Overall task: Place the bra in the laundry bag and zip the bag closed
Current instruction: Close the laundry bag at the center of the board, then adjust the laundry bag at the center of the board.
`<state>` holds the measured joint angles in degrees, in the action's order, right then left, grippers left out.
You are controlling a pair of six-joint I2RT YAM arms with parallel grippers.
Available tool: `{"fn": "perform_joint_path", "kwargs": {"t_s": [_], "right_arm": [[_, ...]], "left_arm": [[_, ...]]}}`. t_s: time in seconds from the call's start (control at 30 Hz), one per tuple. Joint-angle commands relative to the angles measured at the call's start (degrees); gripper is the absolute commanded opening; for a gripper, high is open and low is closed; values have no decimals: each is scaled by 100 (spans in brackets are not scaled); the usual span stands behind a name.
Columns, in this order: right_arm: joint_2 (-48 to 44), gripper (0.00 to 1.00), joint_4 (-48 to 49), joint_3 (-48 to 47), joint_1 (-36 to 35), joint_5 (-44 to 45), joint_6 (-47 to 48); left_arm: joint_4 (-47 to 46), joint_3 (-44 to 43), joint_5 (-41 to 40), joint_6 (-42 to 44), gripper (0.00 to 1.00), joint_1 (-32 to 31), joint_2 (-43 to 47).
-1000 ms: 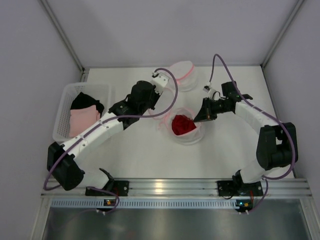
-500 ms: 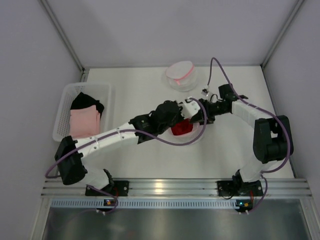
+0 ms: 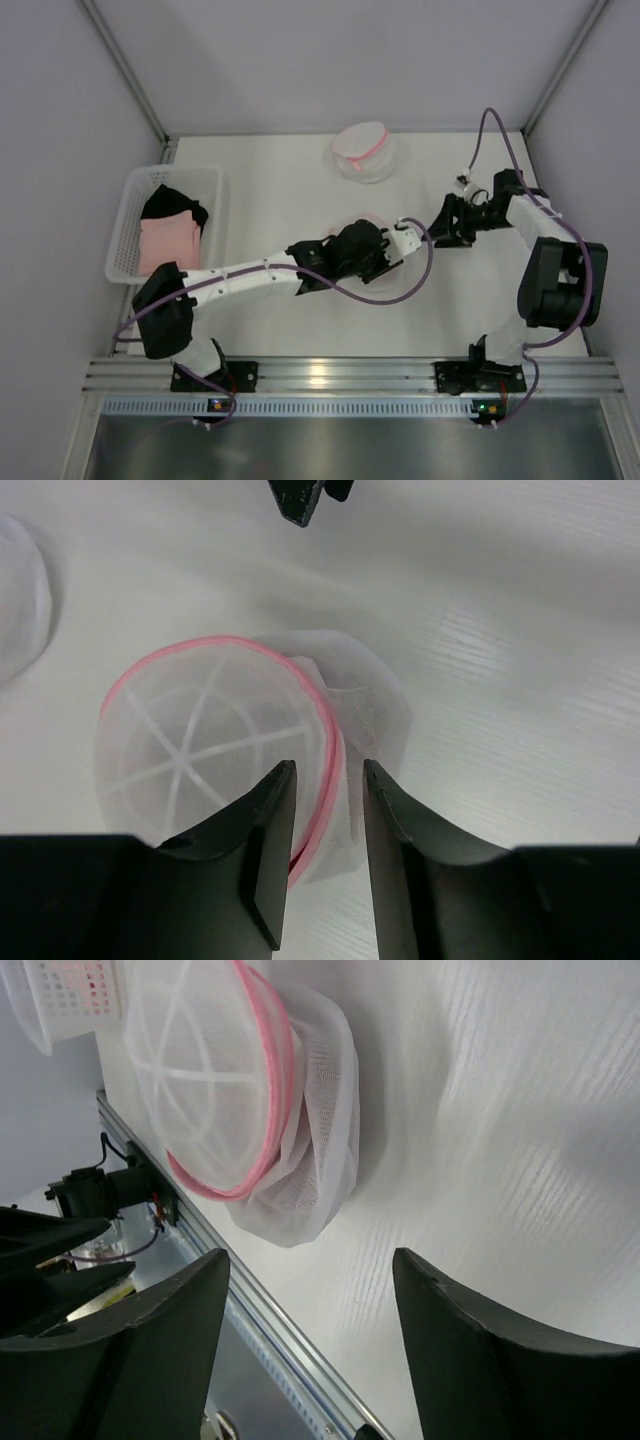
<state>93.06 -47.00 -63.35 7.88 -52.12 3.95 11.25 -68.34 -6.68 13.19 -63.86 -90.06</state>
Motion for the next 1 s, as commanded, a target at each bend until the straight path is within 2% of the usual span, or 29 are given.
{"fn": "perform_joint_path", "kwargs": {"t_s": [0.0,0.07,0.13,0.27,0.3,0.37,0.47,0.6,0.8,0.97], "right_arm": [[-297,65,6,95,-32,-114,195],[-279,62,182,182,-58,-123,124],[-253,60,288,200,-102,-132,19],[-165,59,543,87,-190,-132,-166],[-148,59,578,51,-190,-106,-201],[-86,59,570,-97,-190,-88,-201],[-51,60,526,-256,-190,-9,-157],[-77,61,464,-371,-190,79,-44],[-130,62,210,-424,-182,255,264],[-270,63,34,-415,-138,316,527]], "left_arm": [[228,-48,640,-772,38,450,216],[457,-5,1445,-1282,38,1055,401],[772,-4,1800,-1756,35,1453,489],[1212,197,3134,-2083,25,2464,516],[1248,276,3512,-2075,20,2822,499],[1301,460,4251,-2049,17,3088,455],[1389,601,4359,-2136,14,3213,262],[1389,620,4087,-2487,8,3213,-334],[1380,-12,3859,-2831,6,3230,-1223],[1222,-935,3595,-2804,6,3405,-2023]]}}
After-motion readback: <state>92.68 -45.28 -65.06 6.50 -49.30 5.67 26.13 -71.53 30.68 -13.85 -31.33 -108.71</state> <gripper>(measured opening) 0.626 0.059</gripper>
